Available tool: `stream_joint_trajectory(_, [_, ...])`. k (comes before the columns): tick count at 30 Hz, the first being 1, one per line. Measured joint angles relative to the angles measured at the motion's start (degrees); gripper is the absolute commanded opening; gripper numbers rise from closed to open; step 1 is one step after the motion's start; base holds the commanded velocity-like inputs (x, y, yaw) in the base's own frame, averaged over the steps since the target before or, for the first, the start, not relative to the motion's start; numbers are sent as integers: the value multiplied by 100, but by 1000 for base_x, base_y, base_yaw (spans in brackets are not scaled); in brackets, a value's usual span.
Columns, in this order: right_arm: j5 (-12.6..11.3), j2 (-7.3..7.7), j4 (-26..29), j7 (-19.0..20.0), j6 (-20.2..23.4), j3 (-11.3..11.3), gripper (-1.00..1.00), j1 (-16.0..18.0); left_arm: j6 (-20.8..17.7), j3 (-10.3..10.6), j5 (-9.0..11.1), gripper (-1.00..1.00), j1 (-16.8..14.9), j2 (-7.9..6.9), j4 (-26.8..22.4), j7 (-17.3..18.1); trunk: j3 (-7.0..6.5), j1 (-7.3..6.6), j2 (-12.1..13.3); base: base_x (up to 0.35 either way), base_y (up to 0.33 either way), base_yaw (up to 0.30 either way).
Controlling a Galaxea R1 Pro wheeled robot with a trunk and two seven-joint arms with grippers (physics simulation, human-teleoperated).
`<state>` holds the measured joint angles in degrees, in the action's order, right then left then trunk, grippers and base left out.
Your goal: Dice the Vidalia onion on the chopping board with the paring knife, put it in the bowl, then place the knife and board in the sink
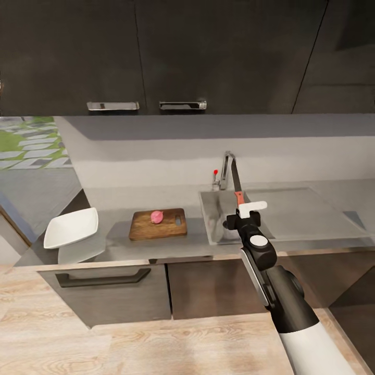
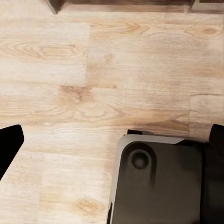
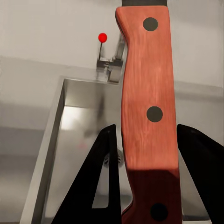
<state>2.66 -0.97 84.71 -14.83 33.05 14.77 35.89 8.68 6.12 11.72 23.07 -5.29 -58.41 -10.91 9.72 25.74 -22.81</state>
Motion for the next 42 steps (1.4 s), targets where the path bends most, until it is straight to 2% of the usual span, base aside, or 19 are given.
stream_joint_trajectory(14, [-2,-1,-4,-11,-8,7,-100,0,13,-1,7,100,-4,-4,166,9,-127,0,0,1,1,0])
stream_joint_trajectory(19, [-2,-2,-16,-18,-9,19,-100,0,12,-2,13,100,-3,0,155,9,-154,-2,0,175,109,0])
stream_joint_trajectory(21, [-2,0,-32,-16,-11,91,-100,-1,9,-4,14,100,-3,-1,161,9,-157,-2,0,245,157,0])
stream_joint_trajectory(24, [-5,8,-96,-29,-13,486,-100,-1,8,-4,14,100,-3,0,176,9,-158,-2,0,259,165,0])
stream_joint_trajectory(25, [-19,8,-252,-47,-23,860,-100,-2,7,-4,14,100,-4,-1,179,9,-158,-2,1,263,168,0])
stream_joint_trajectory(26, [10,9,-300,-73,-20,1016,-100,-1,8,-4,14,100,-5,1,179,9,-158,-2,0,264,168,0])
stream_joint_trajectory(28, [21,9,-351,-171,-21,1235,-100,-1,9,-3,14,100,-7,2,183,9,-158,-2,0,264,169,0])
stream_joint_trajectory(31, [25,9,-409,-307,-20,1415,-100,-1,9,-3,14,100,-6,0,184,9,-158,-2,0,265,169,0])
stream_joint_trajectory(33, [19,1,-547,-453,-22,1682,-100,-2,12,-3,14,100,-6,0,185,9,-158,-2,1,265,169,0])
stream_joint_trajectory(36, [51,-13,-795,-863,-24,2236,-100,-2,11,-3,14,100,-5,1,185,9,-158,-2,0,262,167,0])
stream_joint_trajectory(37, [68,-13,-822,-961,-21,2332,-100,-2,10,-3,14,100,-4,0,185,9,-158,-2,0,245,155,0])
stream_joint_trajectory(39, [99,-14,-888,-1392,-20,2682,-100,-2,9,-2,14,100,-4,-2,185,9,-158,-2,0,222,140,0])
stream_joint_trajectory(42, [113,-16,-968,-1838,-14,3022,-100,-2,11,-2,14,100,-5,-4,186,9,-158,-2,0,200,126,0])
